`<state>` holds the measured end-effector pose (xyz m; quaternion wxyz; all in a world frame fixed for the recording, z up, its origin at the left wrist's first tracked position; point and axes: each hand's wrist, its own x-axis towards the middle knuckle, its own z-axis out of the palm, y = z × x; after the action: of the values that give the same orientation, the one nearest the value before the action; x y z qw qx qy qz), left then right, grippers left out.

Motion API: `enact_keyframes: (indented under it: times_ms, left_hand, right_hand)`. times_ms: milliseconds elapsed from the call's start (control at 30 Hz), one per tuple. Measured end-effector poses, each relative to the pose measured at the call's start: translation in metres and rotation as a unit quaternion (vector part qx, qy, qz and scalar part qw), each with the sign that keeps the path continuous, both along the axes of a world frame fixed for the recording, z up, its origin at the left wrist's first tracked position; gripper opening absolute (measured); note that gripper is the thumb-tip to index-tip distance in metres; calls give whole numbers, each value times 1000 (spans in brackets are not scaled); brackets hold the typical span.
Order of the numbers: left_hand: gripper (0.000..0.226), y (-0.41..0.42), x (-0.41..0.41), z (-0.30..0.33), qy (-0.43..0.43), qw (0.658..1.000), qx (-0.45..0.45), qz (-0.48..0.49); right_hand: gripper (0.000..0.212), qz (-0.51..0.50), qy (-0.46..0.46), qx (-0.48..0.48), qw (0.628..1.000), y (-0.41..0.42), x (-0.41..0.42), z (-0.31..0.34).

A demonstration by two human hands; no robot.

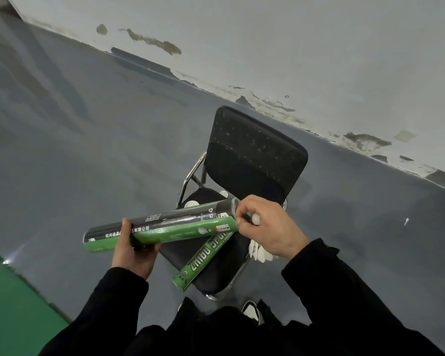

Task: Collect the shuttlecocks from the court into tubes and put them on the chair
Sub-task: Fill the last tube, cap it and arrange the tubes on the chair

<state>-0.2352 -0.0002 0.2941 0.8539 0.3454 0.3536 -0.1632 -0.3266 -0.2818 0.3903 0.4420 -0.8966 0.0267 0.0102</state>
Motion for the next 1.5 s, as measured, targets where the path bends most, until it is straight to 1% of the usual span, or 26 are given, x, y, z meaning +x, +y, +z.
enact_keyframes:
  times_ms: [67, 100, 133, 200, 300, 333, 400, 500, 533, 567, 633, 700, 733, 767, 900, 1067, 1167, 1233, 1333, 1433, 1500]
  left_hand:
    - [42, 1, -2, -1, 5, 1000, -15, -11]
    - [44, 1, -3, 0, 6, 1000, -23, -17]
    - [47, -1, -4, 0, 9, 999, -26, -20]
    - [51, -7, -5, 2, 21, 999, -25, -20]
    - [45, -13, -8, 7, 60, 998, -14, -7]
    - [43, -11, -10, 6, 71, 997, -12, 2]
    - [44, -5, -14, 5, 71, 997, -10, 4]
    - [55, -6, -19, 1, 44, 999, 1, -25]
    - [56, -9, -21, 2, 39, 999, -2, -35]
    - [53, -14, -24, 5, 40, 998, -9, -45]
    - [45, -24, -27, 11, 42, 997, -27, -61]
    - [45, -30, -30, 14, 45, 995, -42, -73]
    - [46, -31, -31, 14, 47, 995, -50, -72]
    - [48, -32, -32, 15, 53, 994, -55, -72]
    - [49, -34, -33, 18, 74, 994, -49, -67]
    - [50, -34, -36, 22, 77, 994, -50, -57]
    - [52, -35, -39, 24, 85, 994, -44, -49]
    - [53, -36, -41, 25, 86, 994, -45, -48]
    - [47, -37, -46, 29, 81, 994, -41, -58]
    - [47, -38, -49, 31, 90, 994, -38, -52]
    - [48, -38, -51, 31, 97, 993, -38, -48]
  right_hand:
    - [8, 19, -11, -50, 999, -2, -1, 3]
    - [8, 14, -16, -52, 998, -3, -1, 2]
    - [9, -2, -15, -33, 999, -4, -2, 3]
    - [11, -41, 0, 44, 998, -2, -4, 4]
    - [3, -113, -3, 125, 986, -4, -10, 13]
    - [6, -144, -12, 161, 976, -8, -13, 19]
    - [13, -202, -30, 255, 945, -16, -13, 33]
    - [13, -236, -55, 317, 917, -17, -10, 48]
    - [13, -257, -73, 351, 898, -14, -7, 51]
    - [15, -288, -94, 394, 868, -10, -5, 54]
    - [18, -361, -134, 467, 796, -3, 0, 63]
    - [19, -419, -175, 500, 737, 5, 6, 68]
    - [19, -436, -196, 500, 723, 9, 9, 68]
    - [17, -446, -215, 484, 722, 14, 10, 67]
    - [10, -431, -272, 411, 756, 31, 8, 62]
    - [8, -409, -301, 398, 764, 33, 6, 61]
    - [8, -388, -313, 341, 797, 37, 4, 55]
    - [7, -373, -323, 317, 810, 38, 2, 51]
    - [12, -383, -318, 304, 812, 34, 4, 46]
    - [17, -422, -297, 279, 810, 28, 7, 41]
    - [20, -429, -297, 255, 814, 28, 6, 39]
